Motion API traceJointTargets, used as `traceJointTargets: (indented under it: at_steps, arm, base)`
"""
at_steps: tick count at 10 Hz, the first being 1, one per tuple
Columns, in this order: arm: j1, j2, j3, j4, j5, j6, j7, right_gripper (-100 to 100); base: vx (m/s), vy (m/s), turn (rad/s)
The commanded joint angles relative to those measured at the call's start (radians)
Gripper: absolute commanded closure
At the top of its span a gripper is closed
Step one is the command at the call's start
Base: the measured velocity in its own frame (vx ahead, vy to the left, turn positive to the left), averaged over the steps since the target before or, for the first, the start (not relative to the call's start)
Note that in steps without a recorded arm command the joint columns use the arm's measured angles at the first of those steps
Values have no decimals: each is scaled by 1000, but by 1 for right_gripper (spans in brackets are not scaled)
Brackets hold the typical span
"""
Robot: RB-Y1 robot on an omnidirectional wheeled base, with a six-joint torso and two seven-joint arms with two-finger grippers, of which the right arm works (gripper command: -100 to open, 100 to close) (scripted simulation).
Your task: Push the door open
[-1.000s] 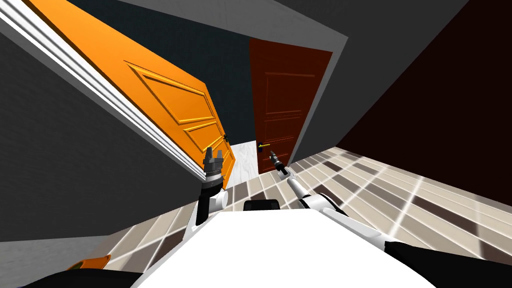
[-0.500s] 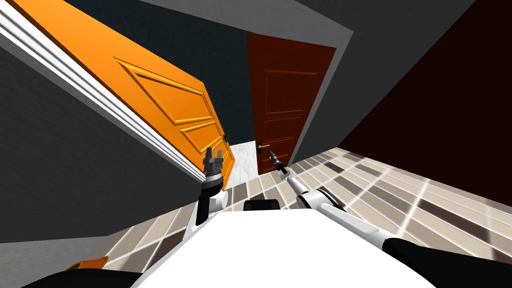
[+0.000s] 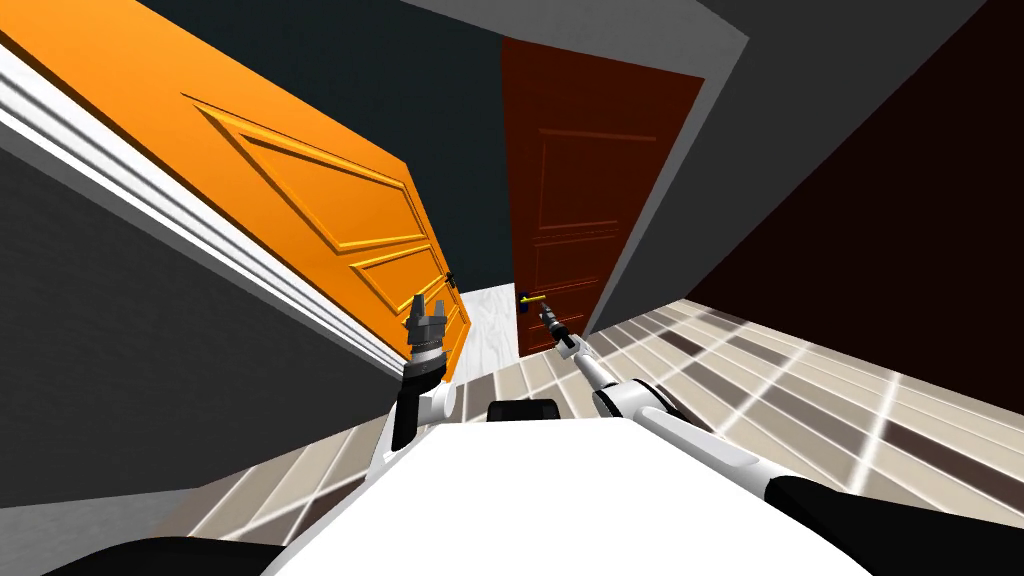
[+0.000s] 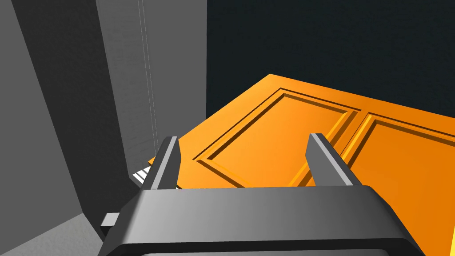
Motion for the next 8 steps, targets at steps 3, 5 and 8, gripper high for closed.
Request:
traceJointTargets:
  at_steps: [3,5,8]
  arm:
    - [-2,3,-10,6,-4,0,10,-100]
    - [-2,4,-15,9,-6,0,14,-100]
    - [-1,4,-15,8,-6,1,15,100]
  base:
    - [200,63,29]
    - [182,57,24]
    - [91,12,9]
